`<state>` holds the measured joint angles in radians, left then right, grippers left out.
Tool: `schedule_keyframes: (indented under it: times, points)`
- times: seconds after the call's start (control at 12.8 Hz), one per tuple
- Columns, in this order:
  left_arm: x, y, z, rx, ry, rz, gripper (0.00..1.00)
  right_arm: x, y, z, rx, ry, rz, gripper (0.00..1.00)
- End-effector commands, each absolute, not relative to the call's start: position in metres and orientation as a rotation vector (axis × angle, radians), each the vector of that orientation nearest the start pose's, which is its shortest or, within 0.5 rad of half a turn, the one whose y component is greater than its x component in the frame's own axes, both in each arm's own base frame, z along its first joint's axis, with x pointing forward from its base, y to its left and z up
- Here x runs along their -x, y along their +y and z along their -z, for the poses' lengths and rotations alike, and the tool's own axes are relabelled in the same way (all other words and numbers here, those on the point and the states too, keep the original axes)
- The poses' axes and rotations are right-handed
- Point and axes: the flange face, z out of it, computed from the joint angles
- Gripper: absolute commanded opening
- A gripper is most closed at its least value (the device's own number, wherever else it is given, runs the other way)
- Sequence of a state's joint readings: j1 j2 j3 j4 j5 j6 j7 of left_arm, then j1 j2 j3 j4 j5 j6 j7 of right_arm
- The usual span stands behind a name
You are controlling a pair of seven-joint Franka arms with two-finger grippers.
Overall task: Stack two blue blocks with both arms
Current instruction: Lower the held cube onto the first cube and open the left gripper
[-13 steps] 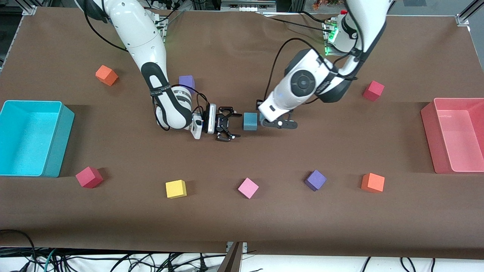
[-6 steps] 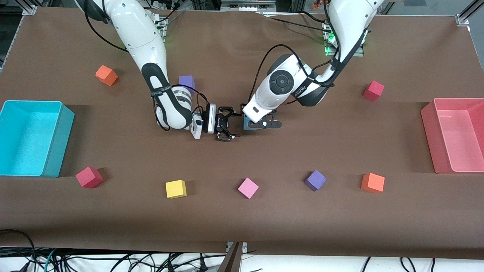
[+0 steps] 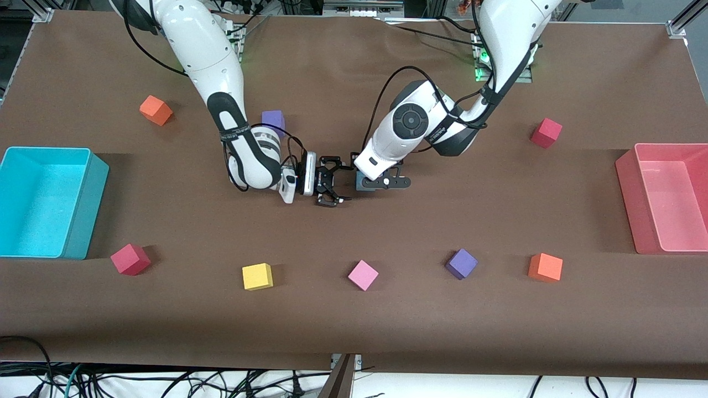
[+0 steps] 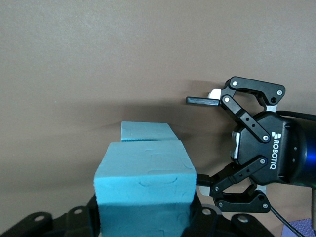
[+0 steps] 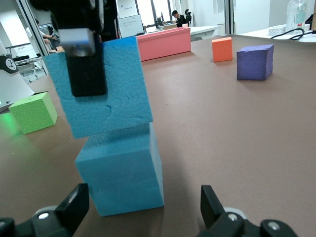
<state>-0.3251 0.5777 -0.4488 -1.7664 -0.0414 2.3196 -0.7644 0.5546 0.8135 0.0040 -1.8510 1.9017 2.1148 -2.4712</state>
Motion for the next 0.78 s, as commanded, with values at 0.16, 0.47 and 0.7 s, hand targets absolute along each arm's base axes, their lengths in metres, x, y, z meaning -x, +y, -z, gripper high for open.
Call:
schedule_keyframes:
  times: [0.16,0.47,0.7]
  points:
    - [-0.495,-0.452,-0.269,3.332,-0.150,-0.247,1.00,-0.489,0.363,-0.078,1.534,-1.285,0.920,1.00]
    - [-0.496,-0.451,-0.271,3.332,-0.152,-0.244,1.00,-0.489,0.364,-0.079,1.533,-1.282,0.920,1.00]
    - [-0.498,-0.442,-0.292,3.307,-0.145,-0.249,1.00,-0.488,0.364,-0.079,1.546,-1.274,0.906,1.00]
